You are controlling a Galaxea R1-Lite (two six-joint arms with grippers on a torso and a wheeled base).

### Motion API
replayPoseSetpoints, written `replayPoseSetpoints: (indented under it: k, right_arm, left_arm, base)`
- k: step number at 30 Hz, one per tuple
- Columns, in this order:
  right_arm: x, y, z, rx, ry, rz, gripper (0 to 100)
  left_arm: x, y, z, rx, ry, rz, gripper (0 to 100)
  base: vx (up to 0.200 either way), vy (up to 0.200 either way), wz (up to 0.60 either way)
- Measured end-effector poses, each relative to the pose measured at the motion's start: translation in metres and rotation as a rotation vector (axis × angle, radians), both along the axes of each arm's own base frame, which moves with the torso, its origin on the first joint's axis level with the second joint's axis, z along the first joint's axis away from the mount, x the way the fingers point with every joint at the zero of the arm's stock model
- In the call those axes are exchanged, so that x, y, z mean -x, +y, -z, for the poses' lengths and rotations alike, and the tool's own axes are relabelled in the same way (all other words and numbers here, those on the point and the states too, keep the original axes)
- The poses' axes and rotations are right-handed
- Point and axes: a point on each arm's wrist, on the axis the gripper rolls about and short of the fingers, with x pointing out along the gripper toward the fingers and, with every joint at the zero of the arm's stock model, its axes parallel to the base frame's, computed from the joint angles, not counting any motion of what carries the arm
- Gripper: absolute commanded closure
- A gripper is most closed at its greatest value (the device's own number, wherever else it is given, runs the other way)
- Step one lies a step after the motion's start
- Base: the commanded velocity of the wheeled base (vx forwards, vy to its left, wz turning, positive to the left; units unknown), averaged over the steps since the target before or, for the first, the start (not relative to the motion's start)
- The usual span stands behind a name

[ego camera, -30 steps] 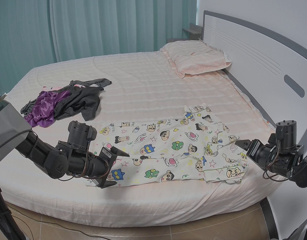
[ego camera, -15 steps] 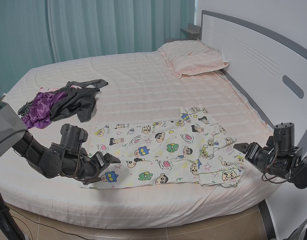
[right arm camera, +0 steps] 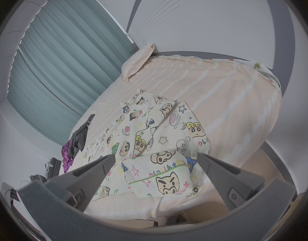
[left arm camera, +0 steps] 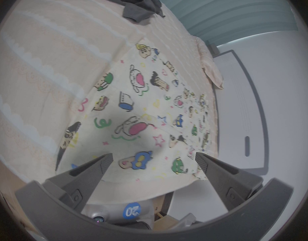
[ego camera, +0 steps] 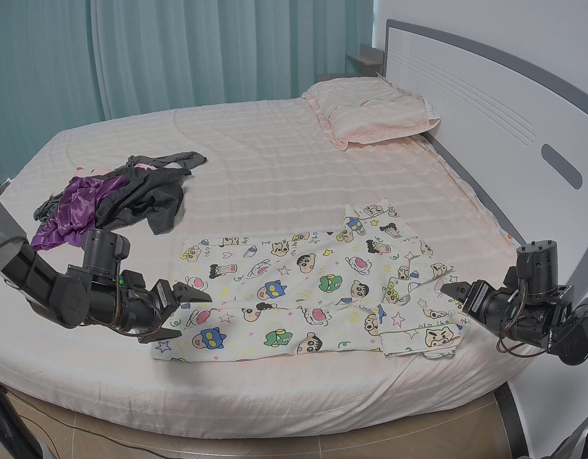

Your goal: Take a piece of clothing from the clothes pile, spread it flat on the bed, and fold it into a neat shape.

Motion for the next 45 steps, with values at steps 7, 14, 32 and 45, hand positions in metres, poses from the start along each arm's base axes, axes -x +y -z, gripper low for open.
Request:
replayPoseSetpoints:
  k: [7, 14, 32, 45]
  right_arm:
    - [-0.001, 0.0, 0.003, 0.003, 0.009, 0.0, 0]
    - [-0.001, 0.001, 0.003, 0.004, 0.012, 0.0, 0]
    - [-0.002, 0.001, 0.006, 0.008, 0.023, -0.002, 0]
    - [-0.002, 0.004, 0.008, 0.009, 0.027, -0.012, 0]
  left_arm:
    - [0.012, 0.01, -0.022, 0.034, -0.006, 0.009, 0]
    - [0.008, 0.019, -0.029, -0.017, -0.071, -0.032, 0]
    - [-0.011, 0.034, -0.001, -0.084, -0.07, -0.107, 0]
    - [-0.021, 0.033, 0.01, -0.081, -0.082, -0.103, 0]
  base:
    - [0.0, 0.0, 0.0]
    - [0.0, 0.0, 0.0]
    - [0.0, 0.0, 0.0]
    - [0.0, 0.0, 0.0]
